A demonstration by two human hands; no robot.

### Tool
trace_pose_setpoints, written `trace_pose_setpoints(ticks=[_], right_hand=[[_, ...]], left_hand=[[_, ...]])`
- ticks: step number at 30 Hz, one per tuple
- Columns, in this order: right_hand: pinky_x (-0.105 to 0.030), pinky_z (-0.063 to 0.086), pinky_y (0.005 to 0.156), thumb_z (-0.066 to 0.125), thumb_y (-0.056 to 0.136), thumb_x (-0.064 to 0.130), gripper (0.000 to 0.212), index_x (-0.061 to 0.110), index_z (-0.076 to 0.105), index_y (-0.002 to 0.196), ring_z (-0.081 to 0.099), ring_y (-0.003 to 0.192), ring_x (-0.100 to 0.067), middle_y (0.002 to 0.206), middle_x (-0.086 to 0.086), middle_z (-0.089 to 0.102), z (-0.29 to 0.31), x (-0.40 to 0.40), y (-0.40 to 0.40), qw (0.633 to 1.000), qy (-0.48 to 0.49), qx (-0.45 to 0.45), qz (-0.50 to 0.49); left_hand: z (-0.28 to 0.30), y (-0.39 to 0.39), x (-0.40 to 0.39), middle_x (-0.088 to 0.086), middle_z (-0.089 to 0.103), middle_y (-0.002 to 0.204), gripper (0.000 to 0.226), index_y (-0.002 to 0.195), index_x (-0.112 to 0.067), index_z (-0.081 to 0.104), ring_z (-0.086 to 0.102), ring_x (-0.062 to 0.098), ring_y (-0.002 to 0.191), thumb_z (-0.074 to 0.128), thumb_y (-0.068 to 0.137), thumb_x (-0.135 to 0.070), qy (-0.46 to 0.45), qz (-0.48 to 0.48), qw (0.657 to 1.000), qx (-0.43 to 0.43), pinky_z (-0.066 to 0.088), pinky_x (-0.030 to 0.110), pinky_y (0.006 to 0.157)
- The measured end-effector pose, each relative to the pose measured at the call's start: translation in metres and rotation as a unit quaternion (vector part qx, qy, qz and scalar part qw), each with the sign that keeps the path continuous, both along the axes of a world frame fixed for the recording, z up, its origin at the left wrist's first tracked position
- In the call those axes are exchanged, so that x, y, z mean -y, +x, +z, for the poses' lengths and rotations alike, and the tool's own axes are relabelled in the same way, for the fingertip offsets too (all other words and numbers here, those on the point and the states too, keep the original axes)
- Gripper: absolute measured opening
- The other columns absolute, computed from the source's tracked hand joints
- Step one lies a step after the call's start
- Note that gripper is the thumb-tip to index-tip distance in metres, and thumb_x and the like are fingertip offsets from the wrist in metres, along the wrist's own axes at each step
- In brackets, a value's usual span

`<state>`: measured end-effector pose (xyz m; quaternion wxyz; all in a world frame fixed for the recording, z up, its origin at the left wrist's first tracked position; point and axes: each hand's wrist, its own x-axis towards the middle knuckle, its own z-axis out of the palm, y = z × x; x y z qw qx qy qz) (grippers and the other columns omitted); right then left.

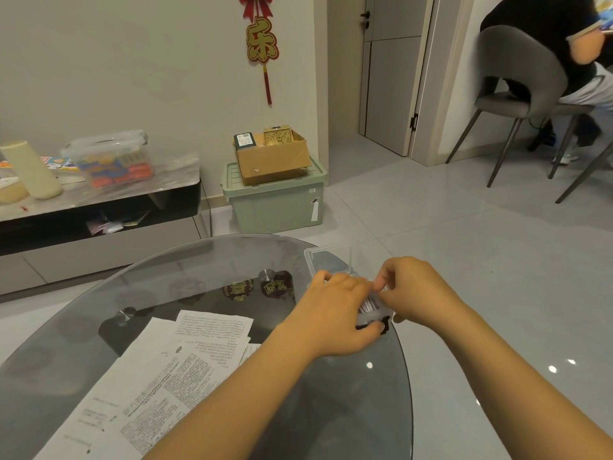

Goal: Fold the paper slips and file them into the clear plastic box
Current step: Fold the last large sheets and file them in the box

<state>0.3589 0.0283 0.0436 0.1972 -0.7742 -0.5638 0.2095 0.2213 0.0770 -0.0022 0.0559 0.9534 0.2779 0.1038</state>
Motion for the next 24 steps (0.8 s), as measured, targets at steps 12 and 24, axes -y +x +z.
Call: trace_pose_setpoints(ticks=[12,24], right_hand=[[-0.024,0.049,0.063,0.047,0.092,0.006,0.013,0.017,0.054,0.095,0.062,0.075,-0.021,0.091,-0.001,0.053,-0.005,0.003,0.009,0.998,0.01,-0.057,0.005],[-0.02,0.038,0.073,0.057,0.089,0.017,0.016,0.024,0.062,0.102,0.046,0.074,-0.001,0.099,0.007,0.047,-0.003,0.029,-0.02,0.98,0.171,-0.054,0.087]], left_hand=[[0.006,-0.004,-0.002,-0.001,0.036,0.145,0.085,0.138,-0.033,0.041,0.031,0.018,0.131,0.01,0.069,-0.071,0.047,0.008,0.994,-0.101,0.018,0.036,0.108],[0.024,-0.049,0.048,-0.005,0.026,0.152,0.06,0.142,-0.032,0.033,0.02,0.014,0.138,0.031,0.088,-0.056,0.027,0.141,0.989,0.035,0.006,0.034,0.115]])
